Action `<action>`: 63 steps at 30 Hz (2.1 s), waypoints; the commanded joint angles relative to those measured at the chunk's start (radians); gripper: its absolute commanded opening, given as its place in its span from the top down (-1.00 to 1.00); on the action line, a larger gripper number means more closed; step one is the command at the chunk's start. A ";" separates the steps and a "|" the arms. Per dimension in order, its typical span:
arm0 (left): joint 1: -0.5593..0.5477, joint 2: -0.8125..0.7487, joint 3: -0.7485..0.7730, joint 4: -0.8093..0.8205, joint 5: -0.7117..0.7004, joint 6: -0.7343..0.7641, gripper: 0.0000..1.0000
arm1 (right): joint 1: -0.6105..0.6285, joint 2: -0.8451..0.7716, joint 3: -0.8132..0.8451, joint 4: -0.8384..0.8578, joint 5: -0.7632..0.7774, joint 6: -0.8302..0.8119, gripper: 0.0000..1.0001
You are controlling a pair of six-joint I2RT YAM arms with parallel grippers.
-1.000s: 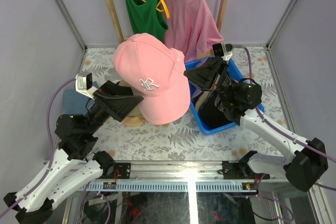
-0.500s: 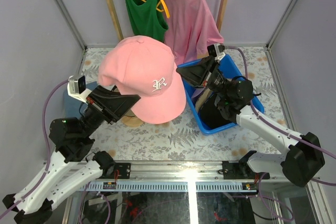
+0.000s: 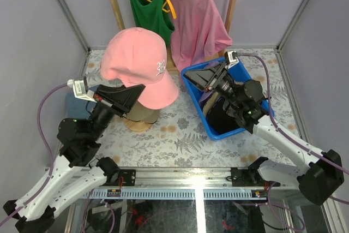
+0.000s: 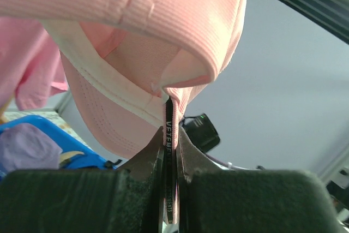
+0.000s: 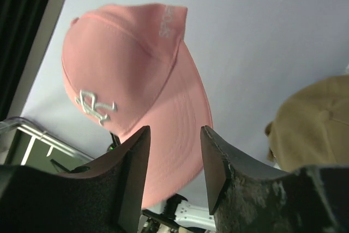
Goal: Stack the hats
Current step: Stack the hat on the hat.
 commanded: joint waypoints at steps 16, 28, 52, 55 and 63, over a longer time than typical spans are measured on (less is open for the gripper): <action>0.001 0.140 -0.020 0.257 -0.160 0.218 1.00 | 0.069 -0.005 -0.176 0.153 0.055 0.093 -0.03; 0.001 0.142 -0.056 0.285 -0.166 0.225 1.00 | 0.121 0.074 -0.123 0.216 0.083 0.117 -0.06; 0.002 0.083 -0.166 0.297 -0.165 0.239 0.99 | 0.157 0.130 -0.081 0.292 0.110 0.124 -0.03; 0.002 0.088 -0.166 0.297 -0.165 0.239 0.99 | 0.158 0.138 -0.067 0.289 0.104 0.124 -0.03; 0.002 0.094 -0.171 0.297 -0.165 0.239 0.99 | 0.175 0.236 -0.020 0.376 0.069 0.170 0.27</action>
